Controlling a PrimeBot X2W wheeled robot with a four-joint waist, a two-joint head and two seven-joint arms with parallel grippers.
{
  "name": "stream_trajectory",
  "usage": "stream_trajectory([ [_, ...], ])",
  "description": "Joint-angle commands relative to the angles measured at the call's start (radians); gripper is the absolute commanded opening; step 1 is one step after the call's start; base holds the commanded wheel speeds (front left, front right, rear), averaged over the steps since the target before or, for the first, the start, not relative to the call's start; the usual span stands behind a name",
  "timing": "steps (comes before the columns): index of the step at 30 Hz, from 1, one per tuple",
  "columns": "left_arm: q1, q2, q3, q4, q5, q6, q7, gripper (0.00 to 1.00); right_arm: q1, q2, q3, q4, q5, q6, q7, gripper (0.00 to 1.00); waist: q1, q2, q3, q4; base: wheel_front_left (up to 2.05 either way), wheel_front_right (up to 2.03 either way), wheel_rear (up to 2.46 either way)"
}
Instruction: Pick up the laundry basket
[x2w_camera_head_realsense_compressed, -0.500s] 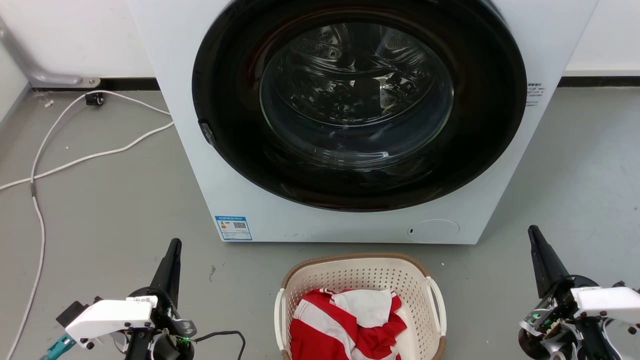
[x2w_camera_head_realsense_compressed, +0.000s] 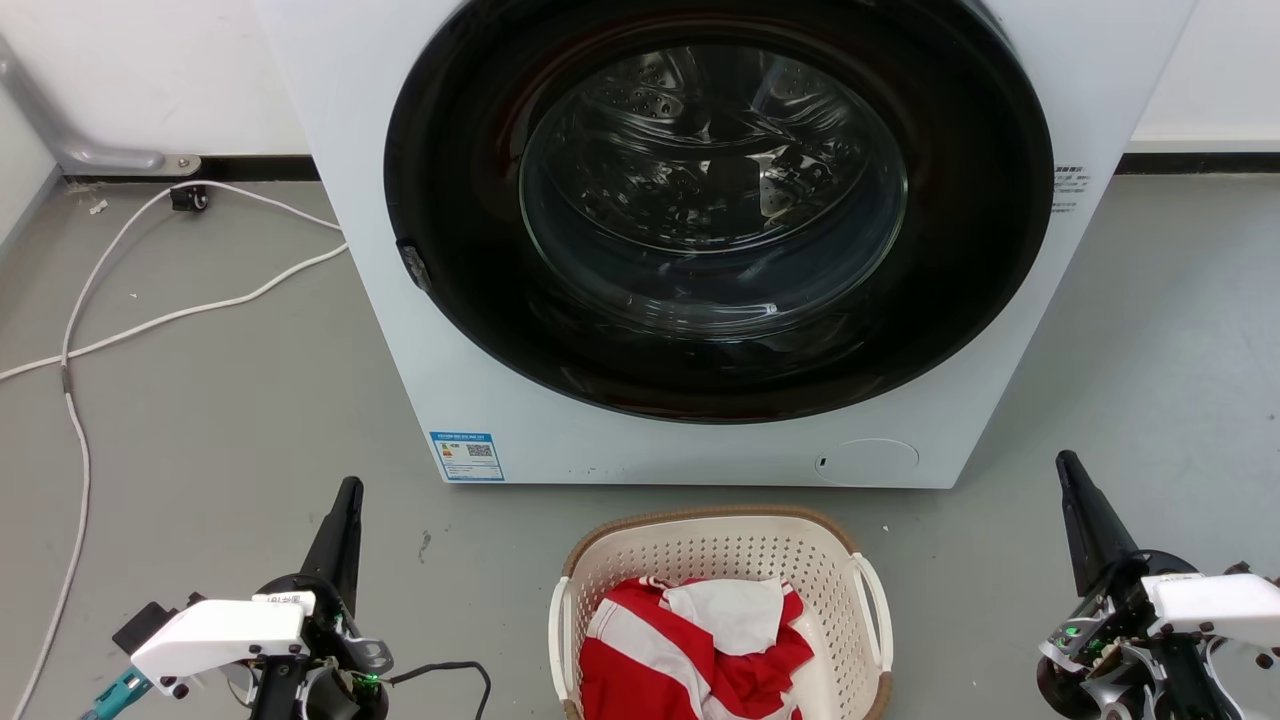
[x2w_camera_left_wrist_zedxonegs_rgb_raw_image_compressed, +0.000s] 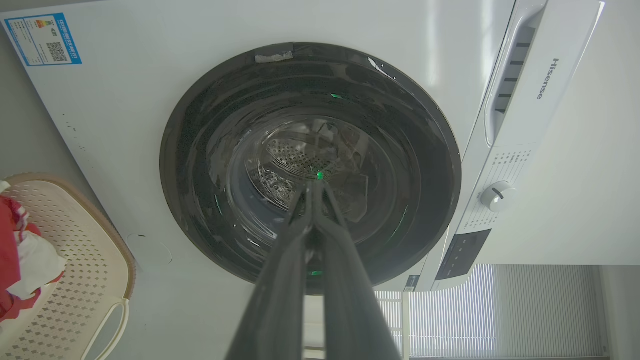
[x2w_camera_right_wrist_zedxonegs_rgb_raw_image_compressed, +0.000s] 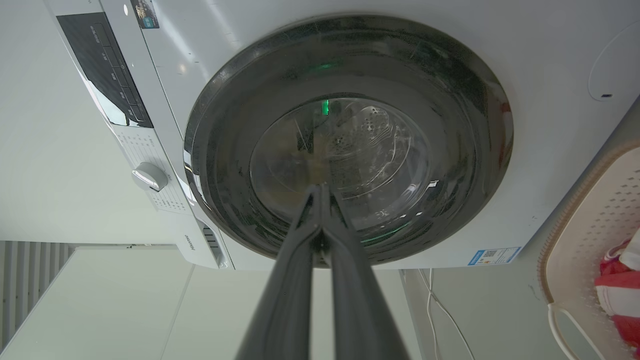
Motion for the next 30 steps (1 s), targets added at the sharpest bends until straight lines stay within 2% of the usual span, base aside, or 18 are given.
stream_trajectory([
  [1,-0.011,0.000,0.001,0.001,0.004,-0.003,0.003,0.00,-0.013,0.004,0.001,0.001,-0.001,0.003,0.000,0.00,0.0000,-0.0001,0.000,0.000,0.00,0.00,0.00],
  [30,-0.011,0.000,0.001,0.001,0.003,-0.003,0.003,0.00,-0.013,0.004,0.001,0.001,-0.001,0.003,0.000,0.00,0.0000,-0.0001,0.000,0.000,0.00,0.00,0.00],
])
